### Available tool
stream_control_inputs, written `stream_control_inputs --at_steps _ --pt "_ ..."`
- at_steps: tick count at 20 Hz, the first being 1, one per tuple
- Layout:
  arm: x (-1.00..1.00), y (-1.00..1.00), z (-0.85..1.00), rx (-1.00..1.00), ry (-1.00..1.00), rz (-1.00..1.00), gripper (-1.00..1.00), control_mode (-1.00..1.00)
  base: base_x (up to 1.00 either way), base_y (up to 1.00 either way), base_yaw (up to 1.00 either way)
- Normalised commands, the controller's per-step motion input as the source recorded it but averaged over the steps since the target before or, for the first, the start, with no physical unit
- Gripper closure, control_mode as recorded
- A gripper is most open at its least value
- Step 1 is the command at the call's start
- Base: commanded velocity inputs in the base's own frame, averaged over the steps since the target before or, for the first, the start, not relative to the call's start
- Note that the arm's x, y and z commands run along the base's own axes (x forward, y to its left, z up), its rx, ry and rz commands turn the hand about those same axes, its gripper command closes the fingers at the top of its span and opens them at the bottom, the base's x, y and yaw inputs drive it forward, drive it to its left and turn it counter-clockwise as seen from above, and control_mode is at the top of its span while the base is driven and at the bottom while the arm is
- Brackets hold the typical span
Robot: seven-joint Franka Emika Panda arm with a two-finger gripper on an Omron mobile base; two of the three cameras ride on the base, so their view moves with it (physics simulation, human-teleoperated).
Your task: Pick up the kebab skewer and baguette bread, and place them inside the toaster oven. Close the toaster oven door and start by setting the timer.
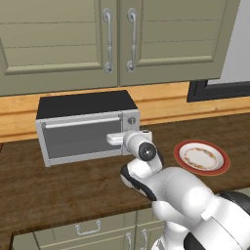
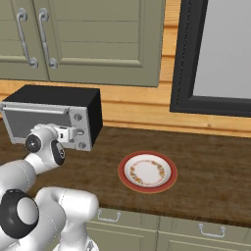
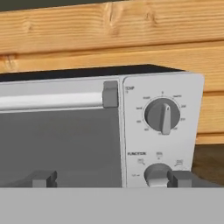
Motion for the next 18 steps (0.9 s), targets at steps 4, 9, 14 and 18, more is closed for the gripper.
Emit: stream_control_inputs --at_steps 4,9,14,18 --pt "0.0 -0.32 -0.23 0.0 -0.05 0.0 -1.0 -1.0 0.0 0.0 0.0" --pt "0.03 -0.33 -0.35 0.0 -0.09 0.0 -1.0 -1.0 0.0 0.0 0.0" --pt "0.05 -0.29 -0.44 0.0 -0.03 0.0 -1.0 -1.0 0.0 0.0 0.0" --pt "0.0 -0.26 -0.49 0.0 -0.01 0.0 -1.0 -1.0 0.0 0.0 0.0"
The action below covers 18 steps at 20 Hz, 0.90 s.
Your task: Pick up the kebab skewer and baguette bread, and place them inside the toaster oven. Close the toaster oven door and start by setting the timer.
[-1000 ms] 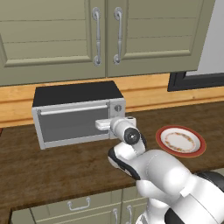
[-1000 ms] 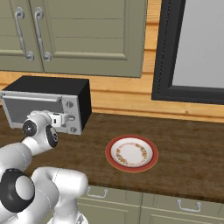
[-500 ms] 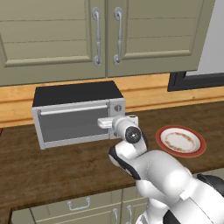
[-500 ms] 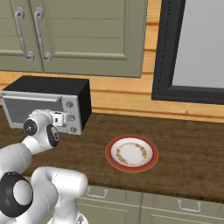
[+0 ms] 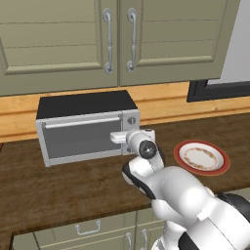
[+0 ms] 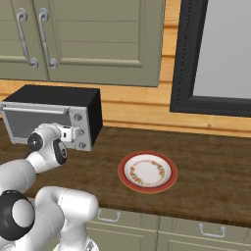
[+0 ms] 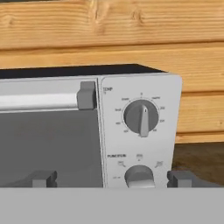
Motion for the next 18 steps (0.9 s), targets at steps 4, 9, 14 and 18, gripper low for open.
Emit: stream_control_inputs --at_steps 4,9,14,18 --pt "0.03 -0.21 -0.46 0.0 -0.02 0.0 -1.0 -1.0 0.0 0.0 0.0" --pt "0.07 -0.04 -0.36 0.0 0.0 0.0 -1.0 -1.0 0.0 0.0 0.0" --pt "0.07 -0.02 -0.2 0.0 0.0 0.0 -1.0 -1.0 0.0 0.0 0.0" --pt "0.0 0.0 -0.14 0.0 0.04 0.0 -1.0 -1.0 0.0 0.0 0.0"
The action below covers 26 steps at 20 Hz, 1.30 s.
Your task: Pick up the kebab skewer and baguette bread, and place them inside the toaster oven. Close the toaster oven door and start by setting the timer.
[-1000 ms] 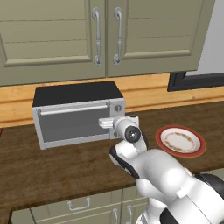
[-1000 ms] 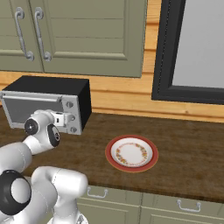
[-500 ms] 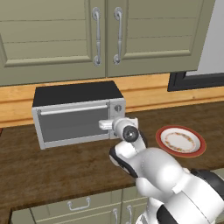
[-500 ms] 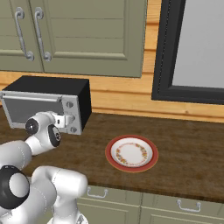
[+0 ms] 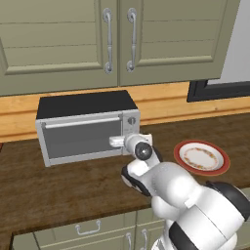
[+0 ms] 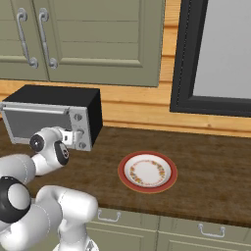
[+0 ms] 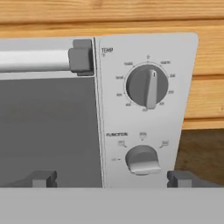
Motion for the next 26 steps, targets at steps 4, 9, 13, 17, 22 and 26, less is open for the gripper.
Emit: stream_control_inputs --at_steps 4,9,13,17,22,26 --pt "0.0 0.0 -0.16 0.0 0.1 0.0 -1.0 -1.0 0.0 0.0 0.0" --pt "0.0 -0.05 -0.2 0.02 0.12 0.0 -1.0 -1.0 0.0 0.0 0.0" --pt "0.0 -0.21 -0.13 0.01 0.15 0.03 -1.0 -1.0 0.0 0.0 0.0" --pt "0.0 -0.3 -0.18 0.0 0.16 0.06 -1.0 -1.0 0.0 0.0 0.0" --pt "0.0 -0.26 -0.29 0.0 0.15 0.08 -1.0 -1.0 0.0 0.0 0.0" --pt "0.0 -0.04 -0.37 0.0 0.08 0.04 -1.0 -1.0 0.0 0.0 0.0"
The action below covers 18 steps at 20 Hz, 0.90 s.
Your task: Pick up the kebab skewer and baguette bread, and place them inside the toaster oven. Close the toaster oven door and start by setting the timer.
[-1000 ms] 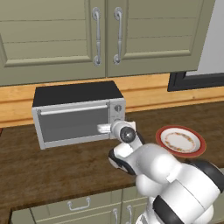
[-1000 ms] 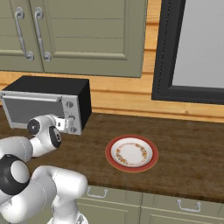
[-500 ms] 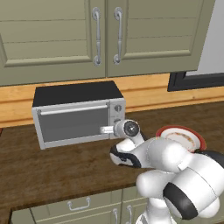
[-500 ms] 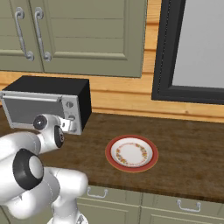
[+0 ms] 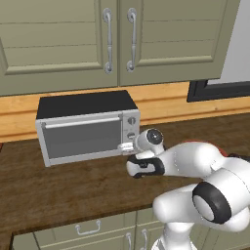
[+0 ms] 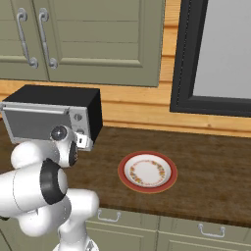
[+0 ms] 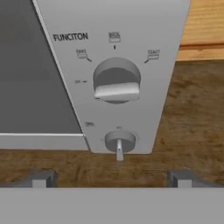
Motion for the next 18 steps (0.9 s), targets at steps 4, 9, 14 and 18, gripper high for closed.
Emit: stream_control_inputs --at_steps 4,9,14,18 --pt "0.08 0.0 -0.16 0.0 0.03 0.01 -1.0 -1.0 0.0 0.0 0.0" --pt "0.23 0.0 -0.03 0.0 0.0 0.0 -1.0 -1.0 0.0 0.0 0.0" --pt "0.21 0.0 -0.08 0.0 0.0 0.0 -1.0 -1.0 0.0 0.0 0.0" --pt "0.16 0.0 -0.14 0.0 0.0 0.0 -1.0 -1.0 0.0 0.0 0.0"
